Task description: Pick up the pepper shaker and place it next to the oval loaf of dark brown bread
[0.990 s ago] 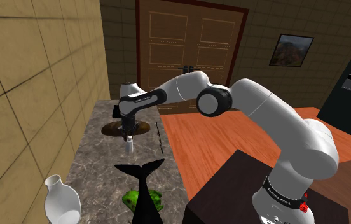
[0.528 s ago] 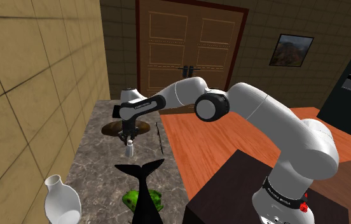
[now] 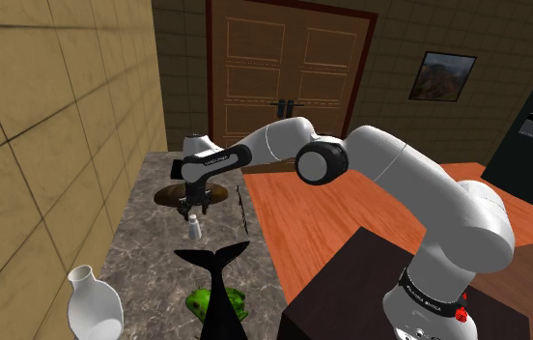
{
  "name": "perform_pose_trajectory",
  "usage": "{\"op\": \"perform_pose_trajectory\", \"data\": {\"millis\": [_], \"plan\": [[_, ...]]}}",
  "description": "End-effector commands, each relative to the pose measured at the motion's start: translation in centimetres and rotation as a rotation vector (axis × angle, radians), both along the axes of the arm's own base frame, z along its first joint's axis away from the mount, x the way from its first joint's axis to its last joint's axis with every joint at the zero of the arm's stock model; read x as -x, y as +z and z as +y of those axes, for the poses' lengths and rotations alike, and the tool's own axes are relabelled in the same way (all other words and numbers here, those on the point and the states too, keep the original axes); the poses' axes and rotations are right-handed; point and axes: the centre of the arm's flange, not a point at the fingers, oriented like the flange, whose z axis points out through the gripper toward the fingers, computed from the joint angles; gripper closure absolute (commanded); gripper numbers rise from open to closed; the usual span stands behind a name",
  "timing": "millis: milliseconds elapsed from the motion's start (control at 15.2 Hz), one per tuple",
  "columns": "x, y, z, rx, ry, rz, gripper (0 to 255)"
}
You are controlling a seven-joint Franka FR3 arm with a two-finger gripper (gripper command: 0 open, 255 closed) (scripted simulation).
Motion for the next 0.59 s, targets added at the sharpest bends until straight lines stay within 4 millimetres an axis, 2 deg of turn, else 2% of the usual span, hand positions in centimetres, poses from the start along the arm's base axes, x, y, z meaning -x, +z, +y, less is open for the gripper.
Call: {"op": "perform_pose_trajectory", "data": {"millis": [0, 198, 462, 528], "plan": [[0.0, 0.0, 0.0, 0.000, 0.000, 0.000, 0], [0.0, 0.0, 0.0, 0.000, 0.000, 0.000, 0], [-0.1, 5.0, -0.4, 0.000, 0.000, 0.000, 0], [-0.1, 5.0, -0.4, 0.000, 0.000, 0.000, 0]]}}
